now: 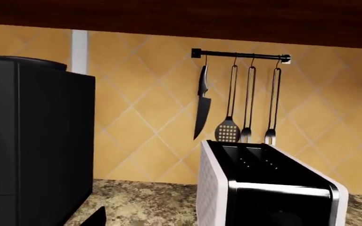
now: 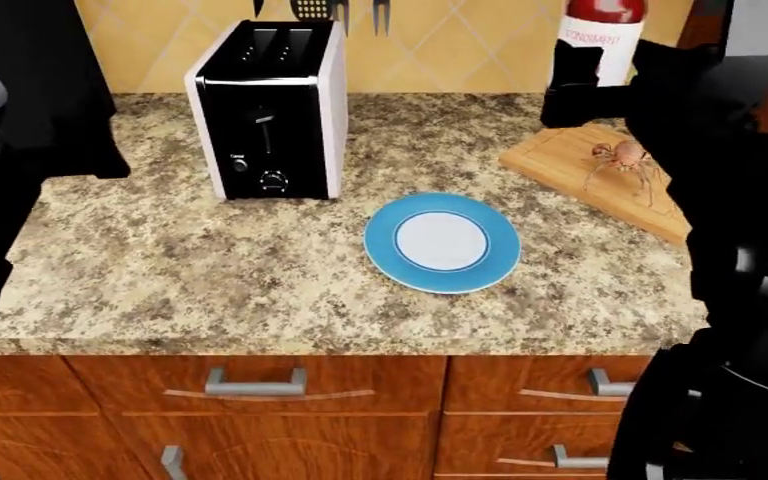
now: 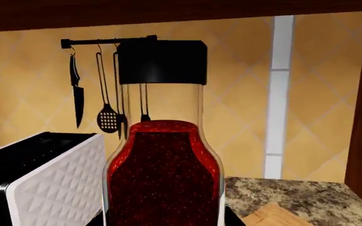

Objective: Pick the lobster from the plate and place it on the cutting board. Then pick the condiment bottle from the cabinet and place it next to the cutting board.

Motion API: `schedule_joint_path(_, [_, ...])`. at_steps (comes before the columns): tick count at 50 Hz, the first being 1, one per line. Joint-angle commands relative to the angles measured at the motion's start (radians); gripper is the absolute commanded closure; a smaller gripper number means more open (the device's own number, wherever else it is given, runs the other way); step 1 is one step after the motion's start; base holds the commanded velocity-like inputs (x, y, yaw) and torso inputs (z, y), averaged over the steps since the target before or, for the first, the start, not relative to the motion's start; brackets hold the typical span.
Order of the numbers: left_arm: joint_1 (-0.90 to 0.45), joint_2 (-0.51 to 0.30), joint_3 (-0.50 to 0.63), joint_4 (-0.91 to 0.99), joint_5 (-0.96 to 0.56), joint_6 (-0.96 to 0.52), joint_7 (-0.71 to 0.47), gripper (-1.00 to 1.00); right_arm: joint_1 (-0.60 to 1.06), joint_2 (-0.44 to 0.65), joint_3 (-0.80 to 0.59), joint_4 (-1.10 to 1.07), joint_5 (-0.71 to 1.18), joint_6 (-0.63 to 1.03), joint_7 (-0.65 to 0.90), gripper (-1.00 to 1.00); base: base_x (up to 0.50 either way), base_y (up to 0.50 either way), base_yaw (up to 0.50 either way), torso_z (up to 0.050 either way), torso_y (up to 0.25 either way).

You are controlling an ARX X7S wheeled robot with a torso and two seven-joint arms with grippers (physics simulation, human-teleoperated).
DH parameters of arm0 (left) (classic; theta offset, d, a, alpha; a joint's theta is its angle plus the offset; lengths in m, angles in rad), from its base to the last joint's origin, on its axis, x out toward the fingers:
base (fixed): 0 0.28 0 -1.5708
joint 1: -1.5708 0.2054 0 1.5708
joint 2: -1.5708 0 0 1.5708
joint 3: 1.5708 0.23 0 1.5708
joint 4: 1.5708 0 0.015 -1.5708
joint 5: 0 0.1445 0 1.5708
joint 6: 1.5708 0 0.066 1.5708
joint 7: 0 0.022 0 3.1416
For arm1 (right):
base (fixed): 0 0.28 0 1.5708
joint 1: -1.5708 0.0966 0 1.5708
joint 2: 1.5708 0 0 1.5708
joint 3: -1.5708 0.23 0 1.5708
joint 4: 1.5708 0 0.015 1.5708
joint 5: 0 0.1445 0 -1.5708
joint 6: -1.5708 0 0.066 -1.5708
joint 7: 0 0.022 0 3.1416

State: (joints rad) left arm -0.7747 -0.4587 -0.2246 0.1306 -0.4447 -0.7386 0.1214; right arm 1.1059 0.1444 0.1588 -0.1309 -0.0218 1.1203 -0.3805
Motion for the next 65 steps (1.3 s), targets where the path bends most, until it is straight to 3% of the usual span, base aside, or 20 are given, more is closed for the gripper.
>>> schedule_joint_path(1, [0.07, 0.015, -0.018, 0.052, -0.016, -0.009, -0.014, -1.0, -0.154, -0.006, 0.022, 0.01, -0.011, -0.132, 0.02, 1.0, 0.0, 0.0, 0.0, 0.0, 0.0])
schedule_joint_path(21, [0.091, 0.016, -0.023, 0.068, -0.032, -0.026, -0.021, -1.0, -0.443, -0.049, 0.135, 0.02, -0.006, -0.484, 0.131, 1.0, 0.0, 0.0, 0.0, 0.001, 0.001])
schedule_joint_path(42, [0.097, 0.016, -0.024, 0.06, -0.038, -0.025, -0.024, -1.0, -0.475, -0.036, 0.124, 0.259, 0.002, -0.814, 0.187, 1.0, 0.0, 0.0, 0.0, 0.0, 0.0])
schedule_joint_path(65, [0.104, 0.009, -0.027, 0.058, -0.043, -0.022, -0.026, -1.0, -0.47, -0.026, 0.076, 0.425, -0.002, -0.93, 0.213, 1.0, 0.0, 0.0, 0.0, 0.0, 0.0])
